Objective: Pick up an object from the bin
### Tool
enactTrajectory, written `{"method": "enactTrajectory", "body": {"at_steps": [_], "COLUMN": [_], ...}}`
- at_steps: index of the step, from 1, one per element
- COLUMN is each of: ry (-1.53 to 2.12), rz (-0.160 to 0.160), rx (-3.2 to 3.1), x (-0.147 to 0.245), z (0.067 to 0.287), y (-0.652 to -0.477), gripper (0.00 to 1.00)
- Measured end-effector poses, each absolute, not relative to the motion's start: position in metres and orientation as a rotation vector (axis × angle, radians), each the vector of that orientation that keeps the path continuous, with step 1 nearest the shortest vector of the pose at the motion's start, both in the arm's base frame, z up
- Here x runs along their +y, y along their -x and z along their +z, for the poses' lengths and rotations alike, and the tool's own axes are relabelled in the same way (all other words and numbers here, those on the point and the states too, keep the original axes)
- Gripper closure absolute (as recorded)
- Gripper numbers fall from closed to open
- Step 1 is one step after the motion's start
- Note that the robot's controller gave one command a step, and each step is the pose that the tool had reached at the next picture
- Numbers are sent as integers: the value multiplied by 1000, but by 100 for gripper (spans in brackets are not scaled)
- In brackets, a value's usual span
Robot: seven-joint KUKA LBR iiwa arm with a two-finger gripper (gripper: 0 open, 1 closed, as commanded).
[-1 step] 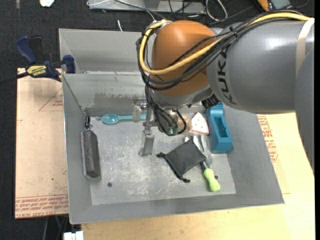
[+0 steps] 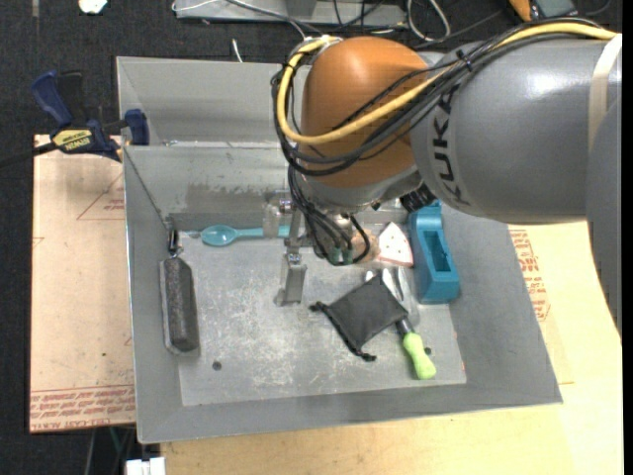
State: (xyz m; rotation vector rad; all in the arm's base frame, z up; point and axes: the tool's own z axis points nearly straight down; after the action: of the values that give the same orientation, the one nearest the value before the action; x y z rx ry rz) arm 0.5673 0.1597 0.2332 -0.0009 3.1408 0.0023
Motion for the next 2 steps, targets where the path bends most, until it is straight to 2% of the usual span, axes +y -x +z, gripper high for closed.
{"method": "enactTrajectory", "body": {"at_steps": [1, 2], "ry": [-26, -77], "rz": [5, 4], "rx": [3140, 3139], "x": [136, 143], "z": [247, 260], "y": [-570, -571], "gripper": [0, 0]}}
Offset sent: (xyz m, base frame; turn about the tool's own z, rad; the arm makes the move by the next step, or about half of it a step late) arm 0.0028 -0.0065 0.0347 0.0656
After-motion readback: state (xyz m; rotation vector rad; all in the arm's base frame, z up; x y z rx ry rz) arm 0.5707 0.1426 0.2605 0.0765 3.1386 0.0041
